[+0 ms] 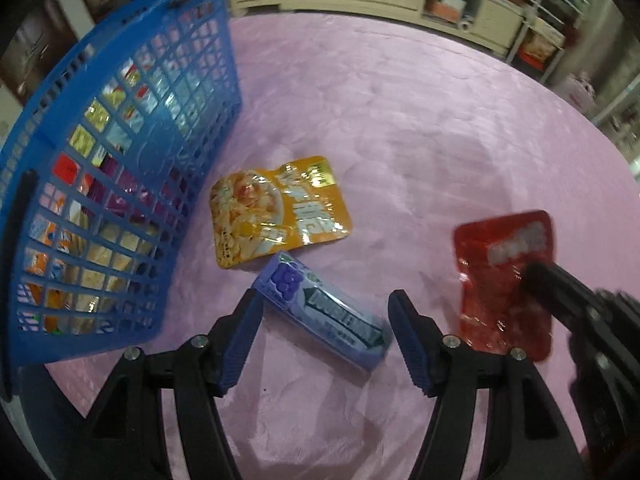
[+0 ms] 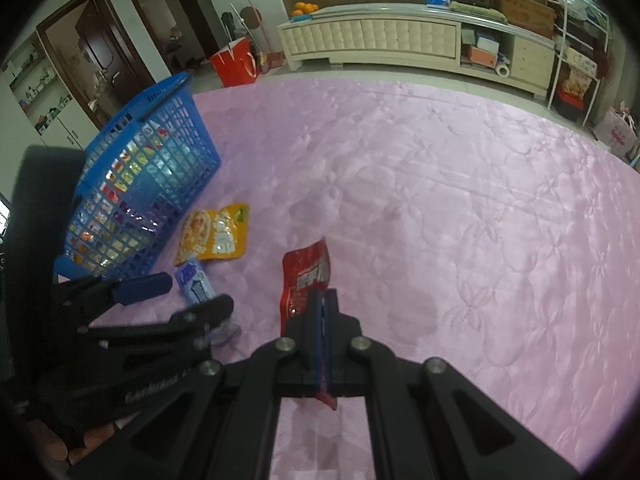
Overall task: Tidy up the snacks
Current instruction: 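Grasp the blue Doublemint pack with the left tool while the right tool holds the red packet, then carry the Doublemint pack and red packet over the blue basket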
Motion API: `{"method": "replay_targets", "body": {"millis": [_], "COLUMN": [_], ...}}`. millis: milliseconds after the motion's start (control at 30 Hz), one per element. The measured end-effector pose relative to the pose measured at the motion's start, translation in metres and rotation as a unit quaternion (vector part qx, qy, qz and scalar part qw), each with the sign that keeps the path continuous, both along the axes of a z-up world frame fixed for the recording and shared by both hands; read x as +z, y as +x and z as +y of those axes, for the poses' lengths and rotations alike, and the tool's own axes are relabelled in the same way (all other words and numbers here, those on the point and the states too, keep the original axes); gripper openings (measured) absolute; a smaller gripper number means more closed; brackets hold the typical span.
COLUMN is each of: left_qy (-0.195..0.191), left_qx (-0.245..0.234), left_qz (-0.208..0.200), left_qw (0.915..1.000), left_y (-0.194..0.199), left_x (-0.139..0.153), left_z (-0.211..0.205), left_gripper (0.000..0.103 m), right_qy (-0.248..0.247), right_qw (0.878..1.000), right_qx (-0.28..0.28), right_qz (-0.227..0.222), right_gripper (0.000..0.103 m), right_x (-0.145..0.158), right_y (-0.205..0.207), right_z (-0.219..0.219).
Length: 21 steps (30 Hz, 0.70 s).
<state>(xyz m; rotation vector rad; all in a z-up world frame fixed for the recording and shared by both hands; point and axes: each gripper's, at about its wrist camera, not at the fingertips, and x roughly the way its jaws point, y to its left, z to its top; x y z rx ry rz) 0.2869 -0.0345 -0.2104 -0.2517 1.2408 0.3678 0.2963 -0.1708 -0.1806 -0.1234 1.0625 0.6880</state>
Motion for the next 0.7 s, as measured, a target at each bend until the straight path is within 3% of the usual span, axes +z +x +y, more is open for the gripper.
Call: {"method": "replay_targets", "body": {"millis": [233,300,400,700], "left_qy": [0.005,0.004,-0.01,-0.026], "left_qx": [0.002,0.001,-0.018,-0.087], "left_qz": [0.011,0.01,0.004,-0.018], "left_qw": [0.9999,0.9999,0.9998,0.9957], "left_y": [0.0,-0.002,-0.01,-0.034], "left_x": [-0.015,-0.016,-0.015,-0.011], "left_z": [0.002,0.002,-0.003,-0.01], "left_gripper": [0.058,0.045,0.034,0.031], "right_qy": [0.002,-0.001,-0.006,-0.012], "right_qw": [1.0,1.0,1.0,1.0], "right_qx": [0.009,0.016,0.023,0.009], "right_qz": [0.003,0.005,0.006,0.007], "right_gripper": [0.003,0.003,0.003,0.003], "right_x": [-0.002,-0.004,-0.006,-0.002], "right_y": [-0.002,-0.004,-0.007,-0.011], "right_z": [0.003,0.007,0.012,0.007]}}
